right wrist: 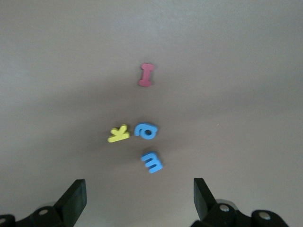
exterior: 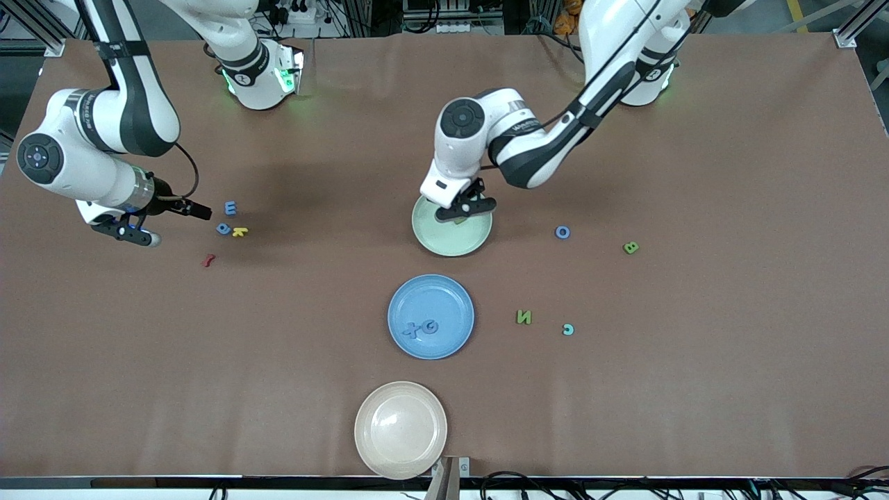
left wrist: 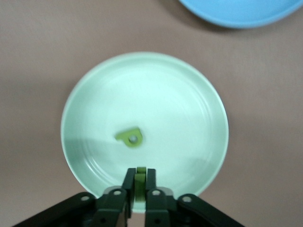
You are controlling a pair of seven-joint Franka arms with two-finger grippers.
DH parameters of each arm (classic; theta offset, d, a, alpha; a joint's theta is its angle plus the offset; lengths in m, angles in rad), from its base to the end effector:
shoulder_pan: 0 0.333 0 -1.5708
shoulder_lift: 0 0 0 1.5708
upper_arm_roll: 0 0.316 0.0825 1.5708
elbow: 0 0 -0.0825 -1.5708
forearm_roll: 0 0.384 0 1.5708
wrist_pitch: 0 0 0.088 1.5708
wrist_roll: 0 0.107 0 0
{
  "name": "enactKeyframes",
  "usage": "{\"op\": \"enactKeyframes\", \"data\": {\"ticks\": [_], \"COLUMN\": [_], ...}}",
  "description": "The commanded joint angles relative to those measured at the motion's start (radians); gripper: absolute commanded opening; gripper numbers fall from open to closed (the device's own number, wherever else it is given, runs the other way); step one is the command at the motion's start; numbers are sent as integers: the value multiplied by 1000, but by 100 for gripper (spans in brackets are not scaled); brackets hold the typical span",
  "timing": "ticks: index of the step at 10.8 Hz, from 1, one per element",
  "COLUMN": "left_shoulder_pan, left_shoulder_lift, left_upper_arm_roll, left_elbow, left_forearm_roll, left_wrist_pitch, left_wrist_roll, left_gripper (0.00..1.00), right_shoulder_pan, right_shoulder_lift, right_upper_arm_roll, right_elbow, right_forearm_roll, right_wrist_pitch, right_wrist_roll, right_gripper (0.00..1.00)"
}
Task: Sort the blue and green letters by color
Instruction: 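Place a green letter on the green plate while the right gripper returns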
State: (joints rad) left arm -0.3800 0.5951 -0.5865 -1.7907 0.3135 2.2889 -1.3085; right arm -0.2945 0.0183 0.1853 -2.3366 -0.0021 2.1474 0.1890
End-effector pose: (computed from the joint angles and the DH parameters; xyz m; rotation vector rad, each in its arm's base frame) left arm 0.4043 -0.5151 0.2657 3.0696 0.3358 -0.0969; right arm 0.4796 -0.0526 0.3120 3.0841 -0.4607 -0.3240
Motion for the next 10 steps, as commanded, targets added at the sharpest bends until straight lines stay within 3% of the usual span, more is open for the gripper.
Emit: {"op": "enactKeyframes", "data": {"ticks": [1,3,5,8,10], "left_shoulder_pan": [-53,-31,62,208,213], "left_shoulder_lift": [9,9,14,57,78], "left_upper_arm_roll": [46,51,51,57,150], "left_elbow": [19,19,31,88,120], "left_forearm_roll": [13,13,25,73,88], "left_wrist_pitch": [-17,-54,-54,-54,-49], "left_wrist_roll": [-58,-58,-35,-20,3], "left_gripper": [100,100,100,100,100], "right_shoulder_pan": [-8,-6,-6,-8,-8], "right_shoulder_lift": [-26,-14,-1,26,45], "right_upper_arm_roll": [-46,-44,-44,-40,-40], "right_elbow": [-156,-168,-174,-220,-227], "right_forearm_roll": [22,22,22,22,22], "right_wrist_pitch": [197,220,223,337,368], "right_wrist_roll": [-184,-302,-402,-593,-687], "right_gripper": [98,98,98,96,87]}}
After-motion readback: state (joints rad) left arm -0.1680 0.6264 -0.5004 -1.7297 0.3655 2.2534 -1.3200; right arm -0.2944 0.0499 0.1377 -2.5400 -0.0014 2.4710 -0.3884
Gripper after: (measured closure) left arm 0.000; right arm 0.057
